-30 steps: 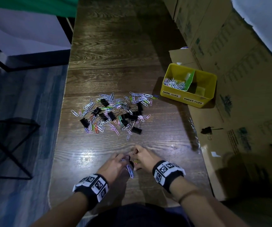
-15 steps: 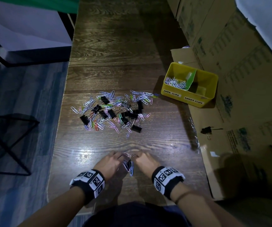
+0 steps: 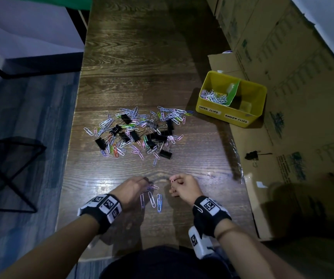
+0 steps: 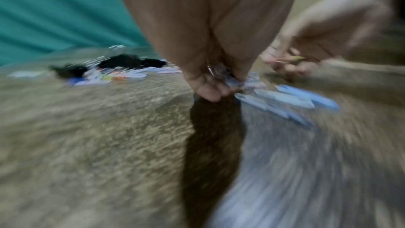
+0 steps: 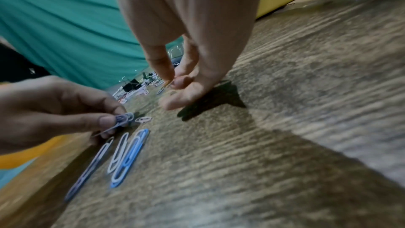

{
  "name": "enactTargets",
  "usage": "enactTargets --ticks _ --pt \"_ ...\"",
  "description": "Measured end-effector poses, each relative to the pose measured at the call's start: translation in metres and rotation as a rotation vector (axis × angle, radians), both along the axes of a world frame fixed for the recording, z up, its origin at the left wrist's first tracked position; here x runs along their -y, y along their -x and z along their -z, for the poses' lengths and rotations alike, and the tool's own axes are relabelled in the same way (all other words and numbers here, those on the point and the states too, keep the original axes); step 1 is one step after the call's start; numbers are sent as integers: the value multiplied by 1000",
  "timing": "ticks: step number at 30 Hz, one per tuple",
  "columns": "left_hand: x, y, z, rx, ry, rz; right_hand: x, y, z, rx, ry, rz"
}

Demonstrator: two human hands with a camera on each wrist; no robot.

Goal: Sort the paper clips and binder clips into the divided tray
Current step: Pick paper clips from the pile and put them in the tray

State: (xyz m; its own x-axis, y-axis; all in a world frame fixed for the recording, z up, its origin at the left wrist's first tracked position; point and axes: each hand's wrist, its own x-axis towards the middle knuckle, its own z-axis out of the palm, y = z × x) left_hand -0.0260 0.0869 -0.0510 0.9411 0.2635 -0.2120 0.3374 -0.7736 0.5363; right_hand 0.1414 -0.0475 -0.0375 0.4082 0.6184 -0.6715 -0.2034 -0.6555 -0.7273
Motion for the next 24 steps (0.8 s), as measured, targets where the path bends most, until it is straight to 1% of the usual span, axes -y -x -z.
enactTargets --ticks 2,3,5,6,8,10,12,13,14,17,19,20,22,24 --pt "-5 0 -2 -57 228 -195 -1 0 -2 -128 9 30" --pt "-7 -1 -1 -61 386 -338 -2 0 -4 -153 14 30" --pt "-5 -5 -4 6 776 -656 -2 1 -7 -109 57 7" --pt "-5 -7 -5 54 939 -788 -2 2 -9 -26 86 -48" --pt "-5 -11 -11 121 1167 -956 -3 9 -14 218 142 -275" --pt "-4 -13 -17 151 1332 -1025 -2 23 -19 430 209 -522" --pt "-4 -16 -22 147 1404 -1032 -3 37 -19 554 262 -680" --pt "-3 -16 -23 132 1397 -1026 -3 42 -20 593 265 -716" --pt "-3 -16 -22 110 1349 -1026 -3 46 -21 615 257 -722" --pt "2 -9 -16 46 1117 -1033 -4 50 -21 641 226 -692" --pt "6 2 -13 -6 972 -990 -4 51 -24 656 216 -707" --pt "8 7 -13 -39 860 -939 -5 51 -26 668 221 -721" --pt "14 18 -15 -147 523 -777 -7 49 -31 711 226 -746" --pt "27 26 -19 -252 209 -668 -9 49 -34 720 230 -753"
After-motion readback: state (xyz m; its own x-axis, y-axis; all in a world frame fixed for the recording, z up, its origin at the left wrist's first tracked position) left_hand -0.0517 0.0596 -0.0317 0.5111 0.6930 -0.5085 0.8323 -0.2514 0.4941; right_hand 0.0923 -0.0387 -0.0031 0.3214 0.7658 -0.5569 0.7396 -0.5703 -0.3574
